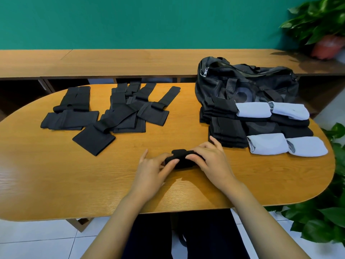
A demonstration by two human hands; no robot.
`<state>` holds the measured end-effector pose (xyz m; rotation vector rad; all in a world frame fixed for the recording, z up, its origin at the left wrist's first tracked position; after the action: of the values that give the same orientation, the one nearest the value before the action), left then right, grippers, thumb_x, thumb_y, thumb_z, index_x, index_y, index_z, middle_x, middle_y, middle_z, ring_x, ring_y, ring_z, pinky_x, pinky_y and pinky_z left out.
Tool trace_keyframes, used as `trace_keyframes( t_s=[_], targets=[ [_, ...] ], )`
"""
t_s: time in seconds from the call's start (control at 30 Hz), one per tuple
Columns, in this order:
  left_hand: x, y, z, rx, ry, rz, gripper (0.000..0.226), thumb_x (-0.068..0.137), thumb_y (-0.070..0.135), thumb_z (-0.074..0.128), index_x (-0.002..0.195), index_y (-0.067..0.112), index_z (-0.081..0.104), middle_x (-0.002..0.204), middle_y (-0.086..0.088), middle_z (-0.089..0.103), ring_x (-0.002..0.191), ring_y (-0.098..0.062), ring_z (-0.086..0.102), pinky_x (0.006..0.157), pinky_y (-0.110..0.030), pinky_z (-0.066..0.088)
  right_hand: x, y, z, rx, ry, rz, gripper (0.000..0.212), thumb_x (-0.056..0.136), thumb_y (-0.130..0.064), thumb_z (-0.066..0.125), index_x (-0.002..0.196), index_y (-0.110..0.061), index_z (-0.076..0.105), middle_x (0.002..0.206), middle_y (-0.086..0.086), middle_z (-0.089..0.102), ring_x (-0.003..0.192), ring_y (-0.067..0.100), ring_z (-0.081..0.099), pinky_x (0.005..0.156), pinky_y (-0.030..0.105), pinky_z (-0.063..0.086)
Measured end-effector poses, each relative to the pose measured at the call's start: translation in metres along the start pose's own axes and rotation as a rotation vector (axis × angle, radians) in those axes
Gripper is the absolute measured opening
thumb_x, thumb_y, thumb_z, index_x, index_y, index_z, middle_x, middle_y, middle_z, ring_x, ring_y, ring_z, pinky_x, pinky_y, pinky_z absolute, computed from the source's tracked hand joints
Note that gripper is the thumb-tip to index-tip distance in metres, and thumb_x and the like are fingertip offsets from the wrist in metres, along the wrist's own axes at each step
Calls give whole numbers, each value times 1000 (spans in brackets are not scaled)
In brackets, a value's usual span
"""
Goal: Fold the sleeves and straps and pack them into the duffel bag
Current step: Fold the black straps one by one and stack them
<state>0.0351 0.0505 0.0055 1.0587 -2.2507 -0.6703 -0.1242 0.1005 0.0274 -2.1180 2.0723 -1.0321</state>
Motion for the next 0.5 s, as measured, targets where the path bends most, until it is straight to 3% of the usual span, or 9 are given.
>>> trace_keyframes(
  t_s=[0.1,0.17,0.2,0.27,0.33,0.5],
  targets=[
    [8,-5,-3,-74,42,-78,53,88,66,38,96,24,68,70,5,66,67,-6,60,107,-40,38,11,0,-2,0,-15,39,52,93,-61,38,104,-22,71,92,-14,61,96,6,55,118,41,23],
    [13,-7,-6,-102,73,-130,59,85,68,40,109,22,68,76,6,66,73,-9,61,86,-42,53,17,2,0,-7,-37,86,54,92,-59,38,121,-23,65,107,-10,63,109,10,52,117,40,24],
    [15,-8,-8,-103,88,-160,62,85,66,42,123,23,63,87,5,68,82,-10,63,83,-42,54,19,2,0,-27,-31,92,54,93,-57,39,129,-22,60,117,-8,62,117,11,49,116,40,25],
    [16,-12,-10,-33,127,-180,63,90,54,52,143,22,47,121,2,65,112,-13,59,99,-40,48,19,-1,2,-83,-19,85,55,96,-53,39,139,-21,52,135,-5,55,130,12,41,117,37,24],
    [15,-13,-12,62,147,-141,64,92,46,57,148,21,39,143,3,50,133,-13,42,112,-37,34,14,-2,7,-137,-36,75,55,99,-52,33,141,-20,50,141,-5,52,135,12,38,118,37,19],
    [10,-18,10,125,-89,-40,62,92,49,58,147,30,39,156,11,31,146,-5,16,122,-41,10,-11,5,31,-156,-229,134,63,96,-60,17,144,-29,44,143,-11,50,136,6,35,121,36,13]
  ],
)
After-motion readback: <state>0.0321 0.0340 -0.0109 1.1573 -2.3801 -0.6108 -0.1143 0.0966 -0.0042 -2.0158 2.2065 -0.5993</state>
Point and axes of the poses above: each hand's wrist, its own x-axis towards the middle knuckle, its own z-axis out of the palm, y = z × x, the point moved 9 cm from there along x, towards the middle knuckle
